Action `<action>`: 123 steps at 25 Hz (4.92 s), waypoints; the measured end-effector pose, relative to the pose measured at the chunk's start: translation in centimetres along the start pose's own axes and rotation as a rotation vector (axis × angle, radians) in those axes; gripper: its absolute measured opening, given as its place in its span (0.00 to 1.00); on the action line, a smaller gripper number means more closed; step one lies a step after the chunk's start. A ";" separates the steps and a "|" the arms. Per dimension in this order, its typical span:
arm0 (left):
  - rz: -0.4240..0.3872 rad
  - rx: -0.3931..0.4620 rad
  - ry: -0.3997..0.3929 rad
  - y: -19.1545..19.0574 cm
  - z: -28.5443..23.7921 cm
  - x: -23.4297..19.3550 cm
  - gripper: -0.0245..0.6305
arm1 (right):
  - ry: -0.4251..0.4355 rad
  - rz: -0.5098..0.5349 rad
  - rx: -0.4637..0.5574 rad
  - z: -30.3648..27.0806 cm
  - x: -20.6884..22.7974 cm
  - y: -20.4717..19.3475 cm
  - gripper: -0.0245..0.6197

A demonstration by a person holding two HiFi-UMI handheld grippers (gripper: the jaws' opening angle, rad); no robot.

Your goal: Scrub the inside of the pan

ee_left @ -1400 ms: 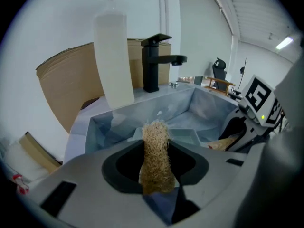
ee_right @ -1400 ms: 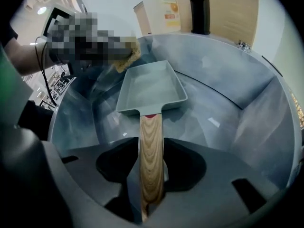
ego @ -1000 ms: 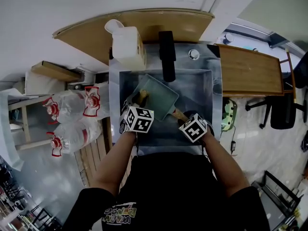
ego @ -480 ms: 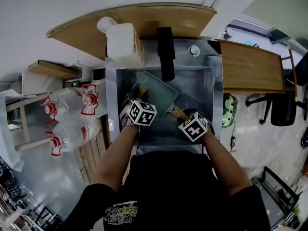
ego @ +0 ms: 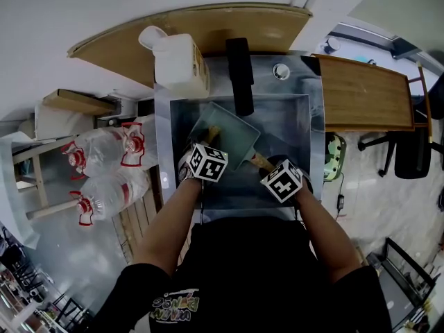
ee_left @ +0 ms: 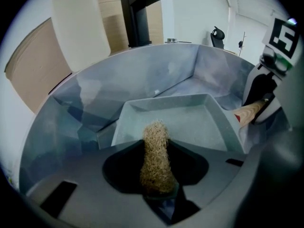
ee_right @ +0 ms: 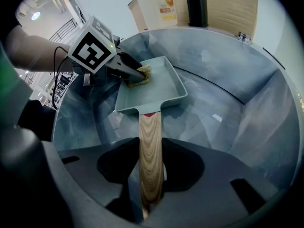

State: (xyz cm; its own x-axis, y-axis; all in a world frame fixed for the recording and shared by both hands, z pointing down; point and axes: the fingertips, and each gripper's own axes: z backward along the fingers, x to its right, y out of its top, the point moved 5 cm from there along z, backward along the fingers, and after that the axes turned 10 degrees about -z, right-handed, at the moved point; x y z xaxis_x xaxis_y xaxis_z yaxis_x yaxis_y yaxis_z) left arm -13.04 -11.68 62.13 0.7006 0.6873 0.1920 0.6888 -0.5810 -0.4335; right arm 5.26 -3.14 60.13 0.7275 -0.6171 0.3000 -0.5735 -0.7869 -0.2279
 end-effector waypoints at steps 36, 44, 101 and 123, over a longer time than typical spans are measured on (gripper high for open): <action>0.032 -0.006 -0.358 2.1 1.2 8.1 0.26 | 0.001 0.001 -0.035 0.0 -0.2 -0.2 0.27; 0.155 0.045 -0.372 2.1 1.5 7.7 0.26 | -0.003 0.003 -0.035 -0.1 -0.2 -0.2 0.27; 0.117 0.061 -0.262 4.8 -1.4 6.0 0.26 | 0.068 -0.009 -0.066 -0.2 -0.4 -0.2 0.27; 0.243 0.193 -0.441 5.8 1.1 5.4 0.26 | 0.062 -0.002 -0.065 -0.2 -0.4 -0.1 0.27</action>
State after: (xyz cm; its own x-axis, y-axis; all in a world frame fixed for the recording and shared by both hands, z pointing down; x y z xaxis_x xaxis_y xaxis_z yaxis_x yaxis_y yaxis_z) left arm -5.41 -10.85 59.65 0.6622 0.6848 -0.3040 0.4408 -0.6842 -0.5810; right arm 4.96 -2.78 60.17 0.7052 -0.6123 0.3575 -0.5968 -0.7848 -0.1670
